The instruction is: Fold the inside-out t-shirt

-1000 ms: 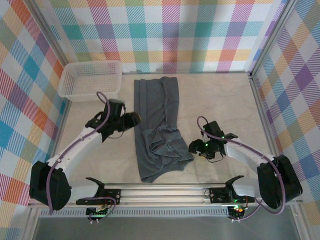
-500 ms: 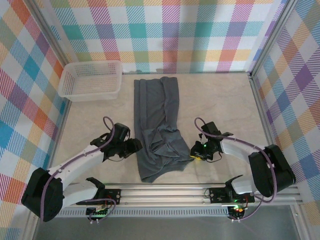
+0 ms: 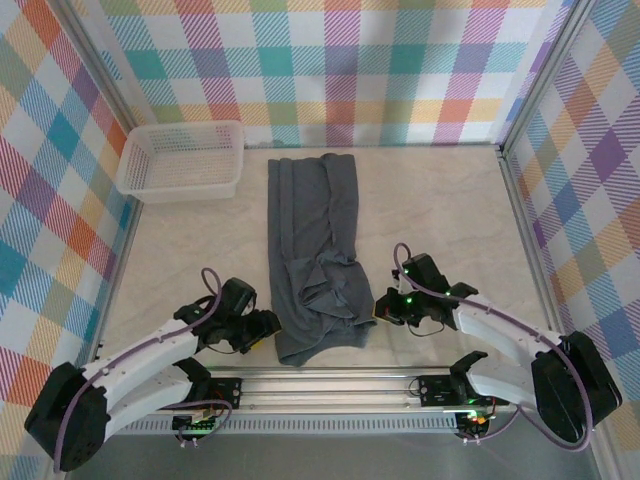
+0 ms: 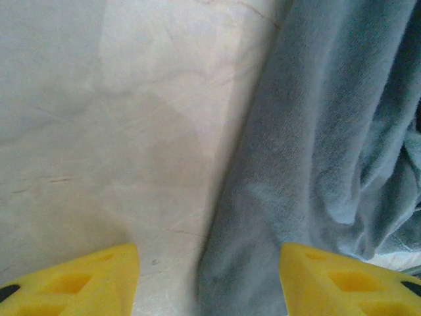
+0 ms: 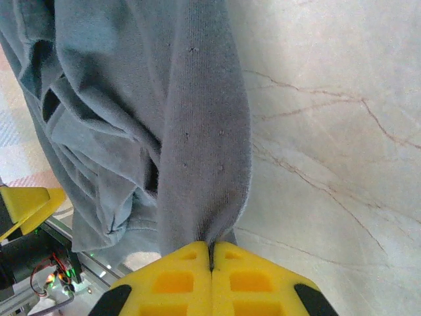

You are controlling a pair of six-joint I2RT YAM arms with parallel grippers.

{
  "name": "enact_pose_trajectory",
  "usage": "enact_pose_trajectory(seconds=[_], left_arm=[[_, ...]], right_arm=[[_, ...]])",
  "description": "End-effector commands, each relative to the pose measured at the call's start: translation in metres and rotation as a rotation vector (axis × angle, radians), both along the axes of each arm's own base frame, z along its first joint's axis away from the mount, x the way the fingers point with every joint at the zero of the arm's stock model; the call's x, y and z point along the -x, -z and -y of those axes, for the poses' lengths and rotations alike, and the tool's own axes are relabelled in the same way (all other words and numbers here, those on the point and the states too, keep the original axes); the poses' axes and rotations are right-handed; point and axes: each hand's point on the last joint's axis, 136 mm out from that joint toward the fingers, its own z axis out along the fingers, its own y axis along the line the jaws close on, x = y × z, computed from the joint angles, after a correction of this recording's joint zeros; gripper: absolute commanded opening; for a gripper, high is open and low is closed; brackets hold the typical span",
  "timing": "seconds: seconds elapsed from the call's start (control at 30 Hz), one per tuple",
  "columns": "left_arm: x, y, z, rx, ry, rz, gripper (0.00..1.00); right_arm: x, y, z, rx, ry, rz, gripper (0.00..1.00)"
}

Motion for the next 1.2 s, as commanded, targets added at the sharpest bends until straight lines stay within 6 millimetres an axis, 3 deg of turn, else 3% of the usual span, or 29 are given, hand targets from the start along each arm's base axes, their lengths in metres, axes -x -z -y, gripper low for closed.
enact_pose_trajectory(seconds=[0.0, 0.1, 0.27, 0.33, 0.47, 0.6, 0.67, 0.8, 0.93, 1.07, 1.17], left_arm=[[-0.011, -0.011, 0.032, 0.115, 0.059, 0.034, 0.56], [-0.008, -0.007, 0.043, 0.109, 0.100, 0.014, 0.50], [-0.007, -0.009, 0.048, 0.119, 0.108, 0.015, 0.29], [-0.008, -0.014, 0.050, 0.129, 0.106, 0.023, 0.27], [-0.007, -0.011, 0.041, 0.088, 0.092, 0.024, 0.19], [0.005, 0.003, 0.019, -0.019, 0.060, -0.036, 0.00], [0.013, 0.006, 0.007, -0.072, 0.056, -0.061, 0.00], [0.031, 0.002, 0.003, -0.052, 0.045, -0.059, 0.00], [0.037, -0.011, 0.005, 0.018, 0.011, -0.021, 0.00], [0.027, -0.032, 0.004, 0.017, -0.008, 0.042, 0.00], [0.013, -0.049, 0.005, 0.005, -0.021, 0.087, 0.00]], right_arm=[[0.006, 0.003, -0.001, -0.010, 0.016, -0.046, 0.00], [0.005, 0.004, -0.002, -0.008, 0.018, -0.053, 0.00], [0.006, 0.007, -0.002, 0.007, 0.014, -0.066, 0.00], [0.007, 0.008, -0.001, 0.010, 0.015, -0.071, 0.00], [0.007, 0.008, -0.001, 0.015, 0.019, -0.072, 0.00], [0.010, 0.011, 0.004, 0.036, 0.040, -0.086, 0.00], [0.019, 0.015, 0.006, 0.050, 0.033, -0.105, 0.00], [0.055, 0.023, 0.013, 0.075, -0.002, -0.143, 0.00], [0.072, 0.003, 0.011, 0.053, -0.029, -0.106, 0.00], [0.070, -0.021, 0.005, 0.003, -0.021, -0.069, 0.00], [0.053, -0.048, -0.003, -0.016, -0.012, 0.011, 0.00]])
